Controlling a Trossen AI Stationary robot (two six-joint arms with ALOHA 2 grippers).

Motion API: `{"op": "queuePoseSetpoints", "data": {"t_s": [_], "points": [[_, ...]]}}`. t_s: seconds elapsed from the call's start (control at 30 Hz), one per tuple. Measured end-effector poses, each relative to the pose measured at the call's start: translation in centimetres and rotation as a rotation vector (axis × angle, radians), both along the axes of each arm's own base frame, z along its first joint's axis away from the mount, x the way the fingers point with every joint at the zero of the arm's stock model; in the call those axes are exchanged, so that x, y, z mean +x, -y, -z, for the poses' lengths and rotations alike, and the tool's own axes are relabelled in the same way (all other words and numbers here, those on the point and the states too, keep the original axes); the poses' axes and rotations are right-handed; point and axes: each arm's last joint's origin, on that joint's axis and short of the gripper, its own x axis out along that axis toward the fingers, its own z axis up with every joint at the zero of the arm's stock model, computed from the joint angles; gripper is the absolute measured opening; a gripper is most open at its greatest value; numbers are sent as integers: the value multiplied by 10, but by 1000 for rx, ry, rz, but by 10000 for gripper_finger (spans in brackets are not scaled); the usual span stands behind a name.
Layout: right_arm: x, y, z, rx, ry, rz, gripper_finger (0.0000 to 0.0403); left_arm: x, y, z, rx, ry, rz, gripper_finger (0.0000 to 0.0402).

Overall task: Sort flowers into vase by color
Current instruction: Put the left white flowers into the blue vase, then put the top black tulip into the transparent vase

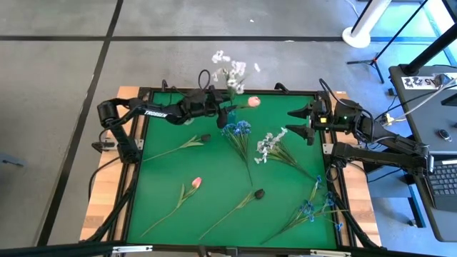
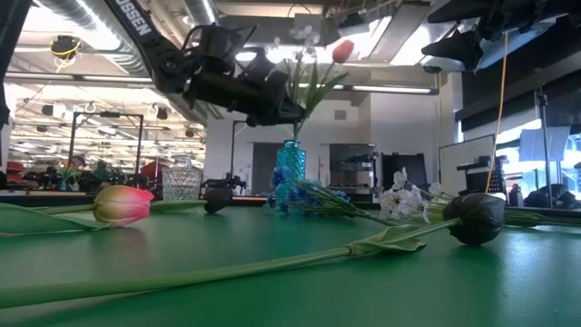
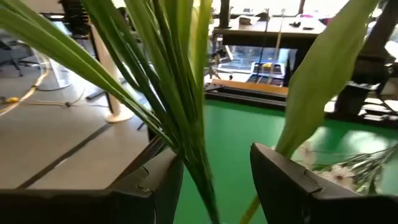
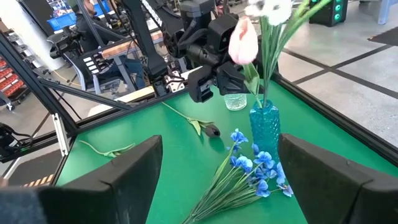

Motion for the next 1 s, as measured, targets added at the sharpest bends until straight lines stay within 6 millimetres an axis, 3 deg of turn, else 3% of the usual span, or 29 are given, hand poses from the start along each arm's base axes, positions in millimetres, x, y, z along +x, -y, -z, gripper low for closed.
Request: {"op": "queuePoseSetpoints", "data": {"t_s": [0.33,0.53,1.0], "points": [[0,0,0,-1,0,0,317,2,8,7,77,-122,-105,211],[0,0,1,3,-9,0,317,-3,20,-9,140,-179,-165,233],[0,0,2,9,-22,2,317,-55,66,-52,93,-454,-210,236]]}}
